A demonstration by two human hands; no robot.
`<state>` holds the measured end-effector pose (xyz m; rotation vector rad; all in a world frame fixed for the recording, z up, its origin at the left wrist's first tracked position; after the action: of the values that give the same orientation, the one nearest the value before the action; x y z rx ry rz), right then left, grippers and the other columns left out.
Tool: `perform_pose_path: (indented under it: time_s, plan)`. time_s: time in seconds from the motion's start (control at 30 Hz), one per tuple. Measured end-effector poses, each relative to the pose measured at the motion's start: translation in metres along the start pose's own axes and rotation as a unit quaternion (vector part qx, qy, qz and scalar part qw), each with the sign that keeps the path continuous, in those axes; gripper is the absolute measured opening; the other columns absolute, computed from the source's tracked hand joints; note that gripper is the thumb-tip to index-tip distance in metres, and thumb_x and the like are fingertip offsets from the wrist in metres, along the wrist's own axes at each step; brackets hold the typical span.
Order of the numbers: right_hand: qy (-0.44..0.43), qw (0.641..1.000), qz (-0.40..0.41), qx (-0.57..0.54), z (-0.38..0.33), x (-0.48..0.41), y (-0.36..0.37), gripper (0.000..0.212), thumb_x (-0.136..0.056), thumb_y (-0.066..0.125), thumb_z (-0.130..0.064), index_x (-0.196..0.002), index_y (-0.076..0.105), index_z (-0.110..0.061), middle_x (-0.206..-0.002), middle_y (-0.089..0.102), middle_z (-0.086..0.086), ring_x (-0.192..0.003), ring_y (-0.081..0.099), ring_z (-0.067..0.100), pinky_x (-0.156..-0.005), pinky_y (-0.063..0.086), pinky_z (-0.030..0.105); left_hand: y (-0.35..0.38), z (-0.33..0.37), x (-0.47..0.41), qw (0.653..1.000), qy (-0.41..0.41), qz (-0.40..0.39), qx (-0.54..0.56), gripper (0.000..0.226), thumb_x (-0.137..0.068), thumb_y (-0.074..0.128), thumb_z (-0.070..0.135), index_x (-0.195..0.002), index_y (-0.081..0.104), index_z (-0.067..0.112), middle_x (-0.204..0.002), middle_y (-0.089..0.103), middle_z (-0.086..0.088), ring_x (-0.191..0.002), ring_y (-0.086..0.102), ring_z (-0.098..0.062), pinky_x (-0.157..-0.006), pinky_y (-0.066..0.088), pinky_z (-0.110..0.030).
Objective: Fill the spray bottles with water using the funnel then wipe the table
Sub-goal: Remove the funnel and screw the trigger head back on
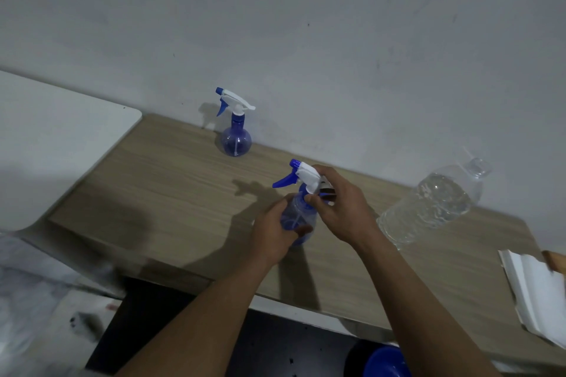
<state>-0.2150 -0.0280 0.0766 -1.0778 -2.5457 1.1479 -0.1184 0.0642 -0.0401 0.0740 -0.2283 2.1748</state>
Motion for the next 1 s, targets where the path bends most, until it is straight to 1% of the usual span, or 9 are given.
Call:
perform_pose_path:
  time_s: [0.07,0.17,0.27,0.37,0.5,0.6,0.77,0.9,1.0]
  plan:
    - [-0.011,1.000,-0.001,0.009,-0.002,0.002,0.000,0.045,-0.086,0.073,-0.014,-0.123,0.059,-0.036,-0.094,0.063,-0.027,-0.089,0.063,0.009,-0.080,0.056,0.030,0.001,0.000,0.000,1.000,0.006,0.002,-0.007,0.055,-0.076,0.084,0.027,-0.117,0.057,0.053,-0.111,0.069,0.016,-0.105,0.065,-0.006,-0.082,0.058,-0.028]
    - [-0.009,0.999,0.029,0.026,-0.003,0.004,0.001,0.037,-0.086,0.074,-0.020,-0.120,0.061,-0.031,-0.096,0.064,-0.014,-0.085,0.059,0.010,-0.071,0.050,0.027,-0.001,0.000,0.000,1.000,0.008,0.018,-0.010,0.059,-0.073,0.087,0.020,-0.109,0.057,0.056,-0.104,0.069,0.021,-0.098,0.065,0.001,-0.073,0.054,-0.014]
    - [0.007,0.998,0.052,0.018,0.000,0.004,0.002,0.022,-0.083,0.076,-0.027,-0.097,0.061,-0.032,-0.084,0.059,-0.012,-0.073,0.054,0.005,-0.061,0.038,0.018,-0.001,0.002,0.002,1.000,0.009,0.024,-0.006,0.058,-0.074,0.087,0.019,-0.105,0.055,0.055,-0.100,0.065,0.025,-0.095,0.063,0.005,-0.068,0.049,-0.005]
    - [0.018,0.999,0.038,-0.001,0.003,0.003,0.004,0.028,-0.082,0.078,-0.028,-0.082,0.055,-0.043,-0.086,0.055,-0.014,-0.077,0.054,-0.006,-0.060,0.036,0.008,0.001,0.003,0.003,1.000,-0.004,0.021,0.004,0.054,-0.077,0.084,0.017,-0.107,0.057,0.053,-0.098,0.066,0.025,-0.097,0.063,0.004,-0.072,0.052,-0.009]
    - [0.008,0.999,0.006,-0.035,0.012,0.003,0.011,0.015,-0.088,0.073,-0.018,-0.096,0.063,-0.026,-0.090,0.058,-0.011,-0.080,0.058,0.004,-0.062,0.037,0.011,0.003,0.004,0.004,0.999,-0.011,0.018,0.027,0.054,-0.080,0.079,0.010,-0.117,0.058,0.043,-0.112,0.068,0.011,-0.109,0.065,-0.012,-0.092,0.057,-0.034]
    - [0.001,0.997,0.007,-0.074,0.015,0.003,0.008,0.029,-0.088,0.070,-0.012,-0.108,0.054,-0.025,-0.089,0.062,-0.015,-0.081,0.060,0.004,-0.061,0.041,0.008,0.004,0.009,0.005,0.998,0.003,0.043,0.037,0.055,-0.073,0.084,0.019,-0.110,0.059,0.052,-0.112,0.072,0.003,-0.106,0.068,-0.019,-0.087,0.058,-0.036]
    - [-0.011,0.997,-0.019,-0.076,0.013,-0.002,0.001,0.025,-0.086,0.072,-0.011,-0.099,0.056,-0.025,-0.080,0.063,-0.013,-0.070,0.058,-0.007,-0.058,0.039,0.007,0.009,0.005,0.005,0.996,0.010,0.060,0.064,0.061,-0.055,0.087,0.044,-0.109,0.062,0.057,-0.114,0.072,0.006,-0.107,0.069,-0.018,-0.094,0.056,-0.046]
    - [-0.012,0.997,-0.010,-0.079,0.014,-0.003,0.000,0.026,-0.083,0.076,-0.012,-0.098,0.061,-0.028,-0.078,0.064,-0.016,-0.070,0.059,-0.009,-0.059,0.039,0.006,0.008,0.006,0.005,0.996,0.010,0.068,0.050,0.059,-0.061,0.088,0.036,-0.113,0.063,0.050,-0.114,0.072,0.007,-0.107,0.068,-0.016,-0.092,0.057,-0.039]
    - [0.001,0.995,0.009,-0.099,0.020,-0.001,0.007,0.020,-0.081,0.079,-0.019,-0.097,0.067,-0.024,-0.082,0.069,-0.012,-0.077,0.064,0.002,-0.064,0.045,0.013,0.007,0.002,0.004,0.996,0.009,0.075,0.055,0.058,-0.069,0.088,0.018,-0.106,0.060,0.053,-0.111,0.072,0.006,-0.104,0.068,-0.014,-0.088,0.057,-0.030]
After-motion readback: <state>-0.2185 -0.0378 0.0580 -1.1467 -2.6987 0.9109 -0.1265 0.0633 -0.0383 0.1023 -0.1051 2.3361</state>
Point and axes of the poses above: each hand's wrist, its own x-axis away from the middle knuckle, its own y-axis out of the palm, z = x × y, the point moved 4 cm from there along -x, towards the middle knuckle
